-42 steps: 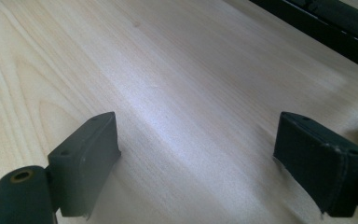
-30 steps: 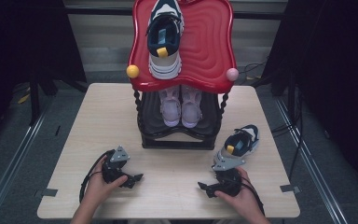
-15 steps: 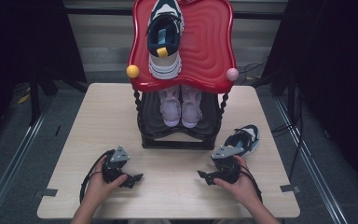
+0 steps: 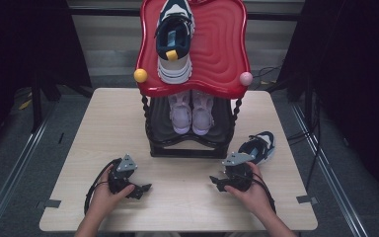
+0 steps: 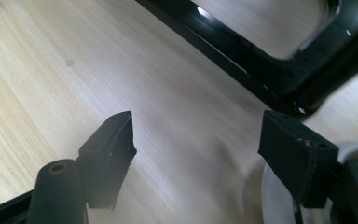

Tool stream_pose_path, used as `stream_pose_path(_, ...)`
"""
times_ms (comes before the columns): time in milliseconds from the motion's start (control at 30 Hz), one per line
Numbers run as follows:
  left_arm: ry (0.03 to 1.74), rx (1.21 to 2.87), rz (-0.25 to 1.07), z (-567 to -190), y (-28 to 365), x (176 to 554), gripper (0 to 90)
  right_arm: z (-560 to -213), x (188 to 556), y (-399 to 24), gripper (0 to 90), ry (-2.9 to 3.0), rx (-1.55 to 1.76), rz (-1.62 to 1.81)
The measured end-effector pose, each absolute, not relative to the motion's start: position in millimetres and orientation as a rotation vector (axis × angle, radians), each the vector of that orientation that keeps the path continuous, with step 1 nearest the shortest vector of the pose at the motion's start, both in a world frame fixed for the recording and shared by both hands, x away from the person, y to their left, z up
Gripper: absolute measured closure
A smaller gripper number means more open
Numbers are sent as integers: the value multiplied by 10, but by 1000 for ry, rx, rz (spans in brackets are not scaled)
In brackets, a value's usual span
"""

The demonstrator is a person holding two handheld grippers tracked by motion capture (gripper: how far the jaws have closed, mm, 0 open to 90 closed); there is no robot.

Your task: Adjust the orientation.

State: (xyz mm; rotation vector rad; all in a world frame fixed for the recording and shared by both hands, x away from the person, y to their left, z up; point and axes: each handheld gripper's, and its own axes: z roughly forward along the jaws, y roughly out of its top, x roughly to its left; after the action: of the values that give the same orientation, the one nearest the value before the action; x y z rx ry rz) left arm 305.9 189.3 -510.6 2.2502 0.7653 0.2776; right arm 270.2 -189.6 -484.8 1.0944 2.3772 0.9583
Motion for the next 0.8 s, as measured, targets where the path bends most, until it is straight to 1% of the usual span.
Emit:
stream_pose_path(333, 766, 2252, 278, -5105, 1894, 3060, 0, -4860, 2584, -2140, 298, 2358, 1143, 1009)
stream_pose_path(467, 758, 2262, 280, -5101, 1897, 3066, 0, -4844, 2554, -2205, 351, 2361, 1163, 1003)
stream_pose_path(533, 757, 2262, 276, -5101, 1898, 3067, 0, -4833, 2543, -2231, 363, 2365, 1173, 1017)
stream_pose_path(567, 759, 2262, 279, -5101, 1898, 3066, 0, -4822, 2538, -2240, 386, 2372, 1166, 1017)
stream_pose_path(600, 758, 2264, 277, -5101, 1898, 3066, 0, -4804, 2533, -2247, 442, 2390, 1153, 1028)
stream_pose_path(633, 759, 2262, 276, -5101, 1898, 3066, 0, -4770, 2517, -2249, 464, 2402, 1152, 1037)
stream_pose_path(800, 757, 2262, 275, -5102, 1898, 3067, 0, -4470, 2533, -2280, 463, 2401, 1115, 1039)
